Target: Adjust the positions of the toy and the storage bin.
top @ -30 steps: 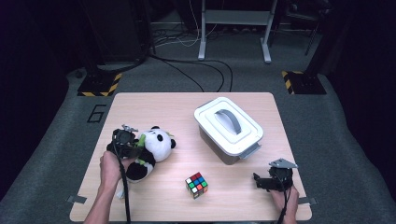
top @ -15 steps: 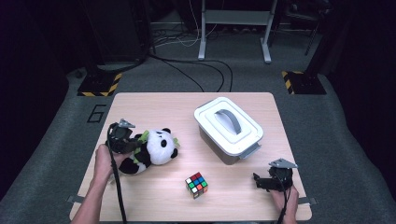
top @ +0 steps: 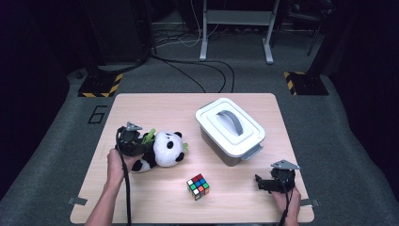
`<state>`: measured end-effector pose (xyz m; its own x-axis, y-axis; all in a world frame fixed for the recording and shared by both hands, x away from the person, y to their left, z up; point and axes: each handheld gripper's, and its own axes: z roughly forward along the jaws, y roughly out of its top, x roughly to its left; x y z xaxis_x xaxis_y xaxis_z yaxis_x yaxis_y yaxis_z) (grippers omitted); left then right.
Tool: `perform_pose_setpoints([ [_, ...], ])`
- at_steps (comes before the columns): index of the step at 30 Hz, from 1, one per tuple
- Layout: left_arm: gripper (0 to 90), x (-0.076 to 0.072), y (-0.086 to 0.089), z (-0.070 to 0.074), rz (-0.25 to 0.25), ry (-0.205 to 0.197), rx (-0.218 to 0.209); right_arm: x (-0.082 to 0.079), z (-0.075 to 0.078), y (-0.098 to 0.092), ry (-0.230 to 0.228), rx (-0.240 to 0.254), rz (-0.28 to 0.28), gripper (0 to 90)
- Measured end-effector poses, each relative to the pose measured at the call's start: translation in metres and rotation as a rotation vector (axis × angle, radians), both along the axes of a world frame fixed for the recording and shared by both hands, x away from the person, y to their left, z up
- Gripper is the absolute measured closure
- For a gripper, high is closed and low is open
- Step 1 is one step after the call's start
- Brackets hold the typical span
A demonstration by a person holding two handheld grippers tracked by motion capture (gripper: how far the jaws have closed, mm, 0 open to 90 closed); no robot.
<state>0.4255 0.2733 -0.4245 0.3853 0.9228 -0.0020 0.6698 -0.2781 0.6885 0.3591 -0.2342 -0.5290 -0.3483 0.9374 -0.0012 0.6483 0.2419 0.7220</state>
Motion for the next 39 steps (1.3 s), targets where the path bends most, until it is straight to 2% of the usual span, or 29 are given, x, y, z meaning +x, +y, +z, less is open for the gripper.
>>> perform_pose_setpoints([
  [1, 55.2, 0.000, -0.004, -0.001, 0.035, 0.006, 0.015, 0.000, 0.000, 0.000, -0.002, 0.002, -0.003, 2.6],
  [3, 54.6, 0.001, -0.010, -0.002, 0.061, 0.005, 0.042, 0.000, 0.000, 0.000, -0.002, 0.002, -0.003, 2.7],
  [6, 55.2, 0.003, -0.017, -0.002, 0.073, 0.047, 0.080, 0.000, 0.000, 0.000, -0.001, 0.001, -0.002, 2.7],
  [7, 58.3, 0.004, -0.018, -0.004, 0.069, 0.070, 0.076, 0.000, 0.000, 0.000, -0.001, 0.001, -0.002, 2.6],
  [9, 66.4, 0.003, -0.018, -0.008, 0.054, 0.079, 0.077, 0.000, 0.000, 0.000, -0.001, 0.001, -0.004, 2.6],
  [11, 73.4, 0.002, -0.017, -0.009, 0.040, 0.062, 0.076, 0.000, 0.000, 0.000, -0.001, 0.001, -0.006, 2.7],
  [15, 75.7, 0.000, -0.010, -0.007, -0.006, 0.020, 0.060, 0.000, 0.000, 0.000, -0.002, 0.001, -0.007, 2.6],
  [17, 75.7, 0.000, -0.006, -0.006, -0.003, -0.001, 0.020, 0.000, 0.000, 0.000, -0.003, 0.000, -0.008, 2.6],
  [19, 75.9, 0.001, -0.001, -0.005, -0.028, -0.010, -0.010, 0.000, 0.000, 0.000, -0.003, -0.001, -0.010, 2.6],
  [22, 76.3, 0.002, 0.002, -0.004, -0.060, -0.023, -0.034, 0.001, 0.000, 0.000, -0.005, -0.002, -0.011, 2.6],
  [23, 76.3, 0.002, 0.002, -0.004, -0.060, -0.023, -0.034, 0.001, 0.000, 0.000, -0.005, -0.002, -0.011, 2.6],
  [24, 76.3, 0.003, 0.003, -0.002, -0.088, -0.038, -0.033, 0.001, 0.000, 0.000, -0.006, -0.003, -0.011, 2.6],
  [25, 76.4, 0.004, 0.004, -0.001, -0.101, -0.037, -0.036, 0.001, 0.000, 0.000, -0.006, -0.003, -0.012, 2.6],
  [28, 76.4, 0.009, 0.005, 0.001, -0.119, -0.042, -0.029, 0.001, 0.000, -0.001, -0.005, -0.002, -0.014, 2.6],
  [29, 76.5, 0.011, 0.005, 0.002, -0.119, -0.056, -0.028, 0.001, 0.000, -0.001, -0.005, -0.003, -0.013, 2.6],
  [31, 76.5, 0.013, 0.005, 0.004, -0.127, -0.047, -0.025, 0.001, 0.000, -0.001, -0.005, -0.003, -0.013, 2.6],
  [39, 76.5, 0.038, 0.004, 0.021, -0.174, -0.078, -0.018, 0.001, 0.000, -0.001, -0.003, -0.001, -0.010, 2.5],
])
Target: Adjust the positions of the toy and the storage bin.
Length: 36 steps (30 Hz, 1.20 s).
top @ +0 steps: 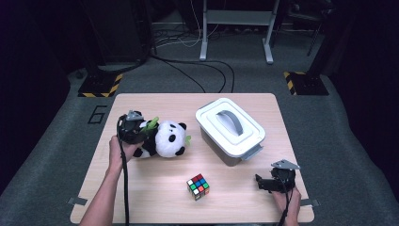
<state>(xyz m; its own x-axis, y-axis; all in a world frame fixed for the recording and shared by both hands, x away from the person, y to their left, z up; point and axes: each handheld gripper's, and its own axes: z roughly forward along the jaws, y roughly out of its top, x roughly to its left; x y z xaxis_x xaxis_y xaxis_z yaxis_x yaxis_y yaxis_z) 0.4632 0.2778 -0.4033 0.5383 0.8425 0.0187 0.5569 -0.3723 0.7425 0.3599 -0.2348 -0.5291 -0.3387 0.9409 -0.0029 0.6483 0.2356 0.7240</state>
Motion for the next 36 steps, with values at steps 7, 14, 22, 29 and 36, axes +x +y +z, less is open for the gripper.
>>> perform_pose_setpoints([
  [7, 76.4, 0.021, -0.001, 0.000, -0.014, 0.003, -0.026, 0.000, 0.000, 0.000, 0.000, 0.000, -0.001, 2.5],
  [14, 76.4, 0.036, -0.004, 0.002, -0.028, -0.024, -0.011, 0.000, 0.000, 0.000, -0.001, -0.001, 0.001, 2.5],
  [22, 76.4, 0.054, -0.011, 0.001, -0.051, -0.032, 0.005, 0.000, 0.000, 0.000, -0.001, -0.001, 0.001, 2.4],
  [29, 76.3, 0.071, -0.017, 0.000, -0.055, -0.033, 0.020, 0.000, 0.000, 0.000, -0.001, -0.001, 0.000, 2.5],
  [36, 76.3, 0.083, -0.027, -0.005, -0.048, -0.037, 0.022, 0.000, 0.000, 0.000, -0.003, -0.003, 0.001, 2.5],
])
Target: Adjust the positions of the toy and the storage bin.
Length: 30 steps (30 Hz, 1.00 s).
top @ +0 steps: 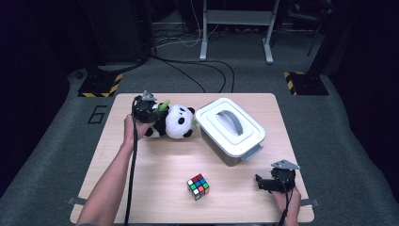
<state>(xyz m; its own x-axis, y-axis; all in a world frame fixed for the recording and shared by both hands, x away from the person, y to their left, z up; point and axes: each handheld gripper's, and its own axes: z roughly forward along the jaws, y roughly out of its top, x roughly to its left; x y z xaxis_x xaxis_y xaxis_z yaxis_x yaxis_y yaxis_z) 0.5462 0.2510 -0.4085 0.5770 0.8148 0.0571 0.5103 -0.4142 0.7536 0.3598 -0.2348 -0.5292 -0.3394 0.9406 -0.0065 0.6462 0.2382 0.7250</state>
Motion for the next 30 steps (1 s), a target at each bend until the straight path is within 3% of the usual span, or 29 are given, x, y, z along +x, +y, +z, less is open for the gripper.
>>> perform_pose_setpoints([
  [2, 76.2, 0.003, -0.001, -0.005, 0.006, 0.002, 0.013, 0.000, 0.000, 0.000, 0.000, 0.000, 0.000, 2.5],
  [3, 76.1, 0.007, -0.003, -0.014, 0.008, 0.025, 0.030, 0.000, 0.000, 0.000, 0.000, 0.000, 0.000, 2.4],
  [5, 76.0, 0.008, -0.004, -0.020, 0.012, 0.035, 0.047, 0.000, 0.000, 0.000, 0.000, 0.000, 0.000, 2.4],
  [6, 75.7, 0.006, -0.004, -0.024, 0.015, 0.022, 0.051, 0.000, 0.000, 0.000, 0.000, 0.001, 0.000, 2.5],
  [7, 75.5, 0.006, -0.002, -0.024, 0.015, 0.023, 0.027, 0.000, 0.000, 0.000, 0.001, 0.000, 0.000, 2.5],
  [10, 72.7, 0.005, -0.001, -0.022, 0.007, 0.030, 0.021, 0.000, 0.000, 0.000, 0.002, 0.001, 0.000, 2.4],
  [11, 60.0, 0.004, -0.001, -0.020, 0.006, 0.037, 0.023, 0.000, 0.000, 0.000, 0.003, 0.002, -0.001, 2.4],
  [12, 60.0, 0.003, -0.001, -0.018, 0.010, 0.030, 0.018, 0.000, 0.000, 0.000, 0.003, 0.002, -0.001, 2.4],
  [14, 47.7, 0.000, -0.001, -0.013, 0.029, 0.019, 0.019, 0.000, 0.000, 0.000, 0.003, 0.003, -0.002, 2.4],
  [15, 32.5, -0.002, -0.001, -0.010, 0.045, 0.009, 0.024, 0.000, 0.000, 0.000, 0.002, 0.002, -0.001, 2.5],
  [22, 17.9, -0.025, 0.008, 0.006, 0.049, -0.017, -0.010, 0.000, 0.000, 0.000, 0.003, 0.003, -0.001, 2.4],
  [28, 15.0, -0.049, 0.011, 0.011, 0.039, -0.037, -0.039, 0.000, 0.000, 0.000, 0.003, 0.004, -0.002, 2.4],
  [29, 14.4, -0.058, 0.009, 0.012, 0.038, -0.046, -0.019, 0.000, 0.000, 0.000, 0.004, 0.004, -0.002, 2.4],
  [30, 13.5, -0.058, 0.009, 0.012, 0.038, -0.046, -0.019, 0.000, 0.000, 0.000, 0.004, 0.004, -0.002, 2.4],
])
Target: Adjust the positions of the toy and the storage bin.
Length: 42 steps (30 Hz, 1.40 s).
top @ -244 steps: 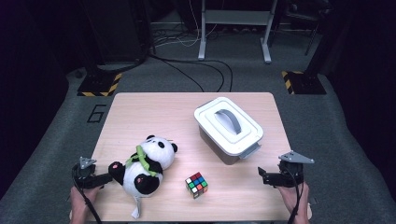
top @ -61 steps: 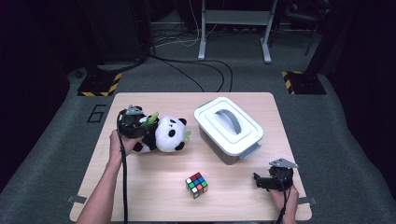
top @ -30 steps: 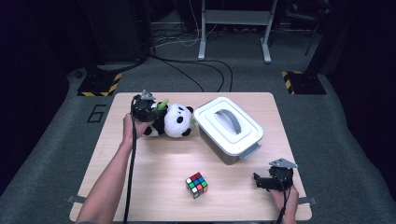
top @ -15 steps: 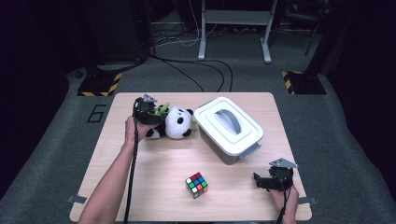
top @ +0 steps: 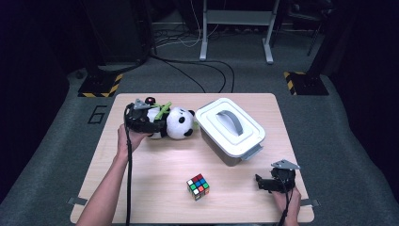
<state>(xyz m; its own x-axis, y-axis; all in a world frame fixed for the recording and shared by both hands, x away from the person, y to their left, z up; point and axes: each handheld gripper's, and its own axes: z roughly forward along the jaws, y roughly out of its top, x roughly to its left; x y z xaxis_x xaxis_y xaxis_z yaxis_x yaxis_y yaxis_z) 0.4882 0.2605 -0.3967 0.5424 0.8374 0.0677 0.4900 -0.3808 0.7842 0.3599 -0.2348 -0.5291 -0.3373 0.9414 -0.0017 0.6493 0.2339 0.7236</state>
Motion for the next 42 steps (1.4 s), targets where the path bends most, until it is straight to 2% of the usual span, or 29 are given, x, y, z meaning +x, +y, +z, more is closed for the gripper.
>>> perform_pose_setpoints([
  [4, 12.0, -0.016, -0.003, 0.000, -0.012, -0.004, 0.011, 0.000, 0.000, 0.000, 0.001, 0.004, 0.000, 2.6],
  [5, 10.6, -0.025, -0.005, -0.001, -0.016, -0.006, 0.006, 0.000, 0.000, 0.000, 0.001, 0.004, -0.001, 2.6],
  [14, 7.9, -0.051, -0.010, -0.010, -0.031, 0.006, -0.008, 0.000, 0.000, 0.000, 0.001, 0.003, 0.000, 2.6],
  [20, 4.9, -0.072, -0.016, -0.019, -0.039, 0.024, -0.036, 0.000, 0.000, 0.000, 0.001, 0.004, -0.001, 2.7],
  [23, 3.1, -0.082, -0.021, -0.023, -0.056, 0.030, -0.032, 0.000, 0.000, 0.000, 0.001, 0.003, -0.001, 2.7],
  [31, 0.2, -0.107, -0.042, -0.032, -0.101, 0.032, -0.068, 0.000, 0.000, 0.000, 0.001, 0.003, -0.001, 2.7],
  [35, 0.0, -0.120, -0.056, -0.038, -0.137, 0.045, -0.062, 0.000, 0.000, 0.000, 0.001, 0.002, -0.001, 2.7],
  [40, 0.0, -0.134, -0.070, -0.048, -0.157, 0.077, -0.102, 0.000, 0.000, 0.000, -0.001, 0.000, 0.000, 2.8],
  [42, 0.0, -0.138, -0.074, -0.052, -0.162, 0.075, -0.116, 0.000, 0.000, 0.000, -0.001, 0.001, -0.001, 2.8],
])
